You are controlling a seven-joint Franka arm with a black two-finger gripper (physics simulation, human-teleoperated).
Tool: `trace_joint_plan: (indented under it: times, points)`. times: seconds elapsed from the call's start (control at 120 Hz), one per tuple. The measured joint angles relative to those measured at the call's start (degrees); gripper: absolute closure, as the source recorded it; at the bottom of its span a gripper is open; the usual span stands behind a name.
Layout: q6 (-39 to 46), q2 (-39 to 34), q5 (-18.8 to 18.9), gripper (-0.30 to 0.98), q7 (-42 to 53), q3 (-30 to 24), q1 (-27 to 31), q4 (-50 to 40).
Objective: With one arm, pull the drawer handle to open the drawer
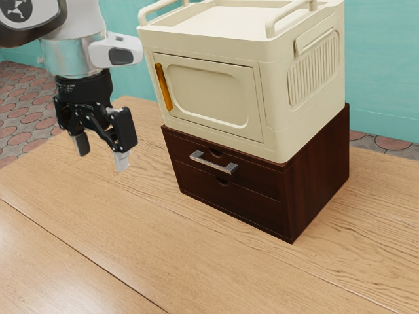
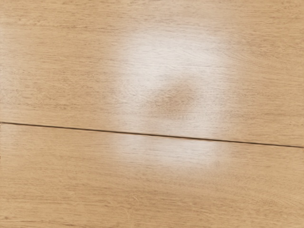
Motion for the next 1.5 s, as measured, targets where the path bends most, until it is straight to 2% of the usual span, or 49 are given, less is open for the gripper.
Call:
trace_joint_plan:
  times: [0.258,0.35,0.4,0.525,0.575,0.65,0.75,0.867,0.992,1.208,1.4,1.5]
  points:
    - [4.66,0.07,0.62,0.0,-1.53,-0.67,0.23,0.19]
    - [4.31,-3.89,0.19,0.0,-2.04,-0.74,0.17,-1.69]
    - [5.51,-10.5,-0.09,0.0,-2.29,-0.98,0.21,-10.03]
    - [13.61,-31.05,-0.95,0.0,-2.89,-2.51,-0.17,-37.78]
    - [15.71,-35.99,-1.93,0.0,-2.81,-2.71,-0.93,-43.57]
    - [17.91,-39.71,-2.18,0.0,1.4,-3.93,-2.09,-46.95]
    - [21.64,-39.96,1.17,0.0,13.48,-5.01,-3.03,-48.2]
    - [23.54,-42.06,-0.49,0.0,26.85,-2.23,-2.45,-50.2]
    - [25.44,-41.75,-1.52,0.0,38.92,-7.2,-2.05,-51.32]
    - [28.91,-41.54,-2.0,0.0,54.76,-7.36,-2.15,-53.21]
    - [43.04,-35.15,-2.37,0.0,63.41,-7.65,-1.59,-53.69]
    - [51.3,-30.92,-0.69,0.0,66.28,-6.73,-1.06,-53.57]
